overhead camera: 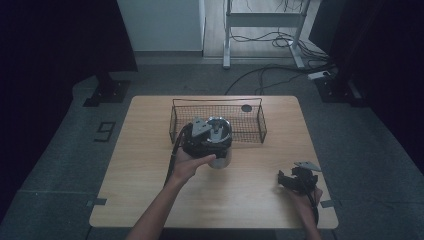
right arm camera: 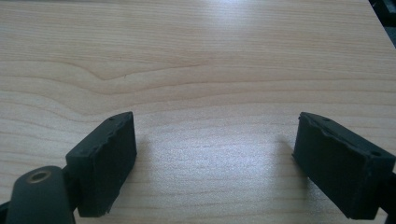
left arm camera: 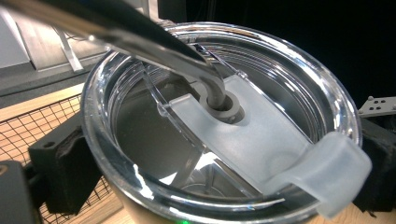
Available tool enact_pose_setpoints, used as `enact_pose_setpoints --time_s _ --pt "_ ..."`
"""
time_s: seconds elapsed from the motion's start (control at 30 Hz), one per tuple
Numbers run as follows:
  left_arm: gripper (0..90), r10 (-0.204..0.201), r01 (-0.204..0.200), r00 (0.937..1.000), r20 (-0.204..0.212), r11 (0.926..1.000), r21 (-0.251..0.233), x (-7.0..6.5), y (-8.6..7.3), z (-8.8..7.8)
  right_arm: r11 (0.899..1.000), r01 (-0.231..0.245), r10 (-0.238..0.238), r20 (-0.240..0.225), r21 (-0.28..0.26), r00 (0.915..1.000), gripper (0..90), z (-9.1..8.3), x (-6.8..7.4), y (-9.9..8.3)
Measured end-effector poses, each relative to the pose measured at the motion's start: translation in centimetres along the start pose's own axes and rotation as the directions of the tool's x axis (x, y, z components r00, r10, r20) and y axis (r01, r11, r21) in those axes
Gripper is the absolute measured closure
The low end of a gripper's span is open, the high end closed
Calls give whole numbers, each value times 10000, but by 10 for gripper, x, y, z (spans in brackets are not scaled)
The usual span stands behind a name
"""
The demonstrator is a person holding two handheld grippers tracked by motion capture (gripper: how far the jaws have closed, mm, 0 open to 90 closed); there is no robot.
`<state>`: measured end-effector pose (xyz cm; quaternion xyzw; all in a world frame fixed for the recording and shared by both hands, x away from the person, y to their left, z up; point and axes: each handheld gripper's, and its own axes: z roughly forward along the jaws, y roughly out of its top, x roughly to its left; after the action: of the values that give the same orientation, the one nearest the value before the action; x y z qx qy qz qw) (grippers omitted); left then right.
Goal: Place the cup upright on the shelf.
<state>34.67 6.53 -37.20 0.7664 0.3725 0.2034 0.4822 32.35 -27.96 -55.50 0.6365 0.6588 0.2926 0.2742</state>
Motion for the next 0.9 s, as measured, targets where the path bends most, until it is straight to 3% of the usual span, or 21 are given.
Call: enact_pose_setpoints --time_s 0.9 --pt "37 -126 127 9997 -220 9999 77 6 4 5 10000 -70 70 82 -18 9999 129 1 0 0"
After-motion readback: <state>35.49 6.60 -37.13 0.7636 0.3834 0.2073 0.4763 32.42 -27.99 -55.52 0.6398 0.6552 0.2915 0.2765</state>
